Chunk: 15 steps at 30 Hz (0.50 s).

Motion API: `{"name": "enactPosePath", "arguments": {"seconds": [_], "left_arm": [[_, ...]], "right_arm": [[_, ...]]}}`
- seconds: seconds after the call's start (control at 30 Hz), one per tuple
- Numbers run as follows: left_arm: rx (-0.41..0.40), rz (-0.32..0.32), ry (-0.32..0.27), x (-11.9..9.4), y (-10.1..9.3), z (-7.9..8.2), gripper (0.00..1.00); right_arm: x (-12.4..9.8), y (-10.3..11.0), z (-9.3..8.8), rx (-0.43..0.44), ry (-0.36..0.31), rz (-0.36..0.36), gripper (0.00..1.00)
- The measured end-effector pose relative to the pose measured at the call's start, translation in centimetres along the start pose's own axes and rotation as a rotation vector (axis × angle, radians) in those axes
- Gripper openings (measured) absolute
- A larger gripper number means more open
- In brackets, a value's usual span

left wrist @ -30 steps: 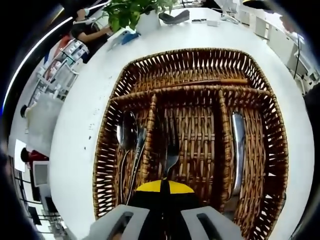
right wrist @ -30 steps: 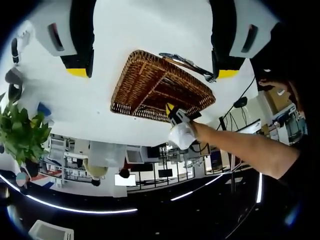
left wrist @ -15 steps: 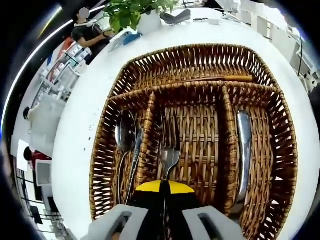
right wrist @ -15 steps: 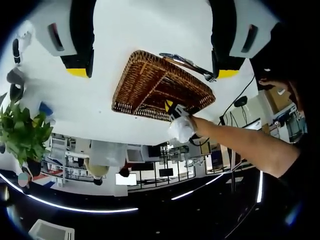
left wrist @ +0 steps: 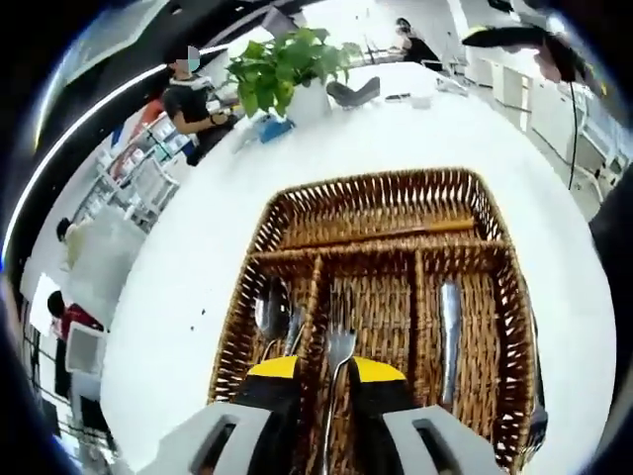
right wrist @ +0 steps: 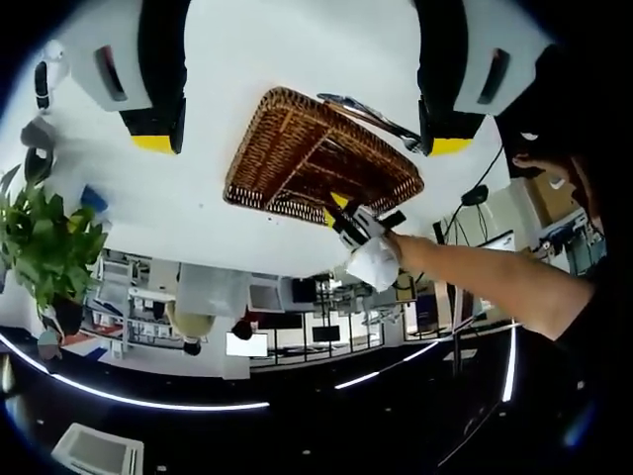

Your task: Arrange the knives, forks, and spoons in their matching storage slots by inserting each utensil handle-first until every utensil is classified and aligned in the correct compartment

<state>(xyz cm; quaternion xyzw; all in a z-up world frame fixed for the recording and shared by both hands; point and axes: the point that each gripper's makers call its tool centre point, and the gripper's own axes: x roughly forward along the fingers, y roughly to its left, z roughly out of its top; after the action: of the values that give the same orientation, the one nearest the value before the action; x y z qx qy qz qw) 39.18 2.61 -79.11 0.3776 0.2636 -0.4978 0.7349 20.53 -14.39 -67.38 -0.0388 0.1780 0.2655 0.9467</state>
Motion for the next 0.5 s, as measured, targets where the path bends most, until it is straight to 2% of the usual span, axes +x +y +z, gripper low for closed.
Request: {"name": "enactPosePath", "arguments": {"seconds": [0.07,0.1,0.13,0.17,0.23,0.33,0.4,0.5], "left_arm": [[-0.155,0.003,-0.045,-1.2,0.2,0.4,0.32],[-0.232,0.023,-0.105,-2.3,0.6,0.9,0.33],[-0.260,0.031,-0.164,-3.1,0.9,1.4,0.33],[-0.302,0.033,-0.197,-3.9,1.0,1.5,0.34],[-0.382,0.072,-0.237,-5.8,1.5,1.1,0.39],[-0.435,0.112,-0.282,-8.1,1.4,0.3,0.54],[-0.418,0.125,-0.264,-9.6,0.8,-0.6,0.57],[-0.437,0.150,-0.295,-12.3,0.1,-1.1,0.64]], "right_arm": [[-0.1,0.1,0.5,-0.002,-0.008,0.003,0.99],[-0.2,0.2,0.8,-0.003,-0.013,0.005,0.99],[-0.3,0.4,1.2,-0.002,-0.021,0.010,0.99],[-0.3,0.5,1.3,0.000,-0.025,0.014,0.99],[-0.2,1.1,1.6,0.001,-0.024,0.035,0.99],[-0.1,1.4,1.5,-0.035,0.002,0.046,0.99],[-0.3,1.1,2.1,-0.035,-0.005,0.042,0.99],[-0.6,0.8,3.0,-0.034,-0.019,0.041,0.99]]}}
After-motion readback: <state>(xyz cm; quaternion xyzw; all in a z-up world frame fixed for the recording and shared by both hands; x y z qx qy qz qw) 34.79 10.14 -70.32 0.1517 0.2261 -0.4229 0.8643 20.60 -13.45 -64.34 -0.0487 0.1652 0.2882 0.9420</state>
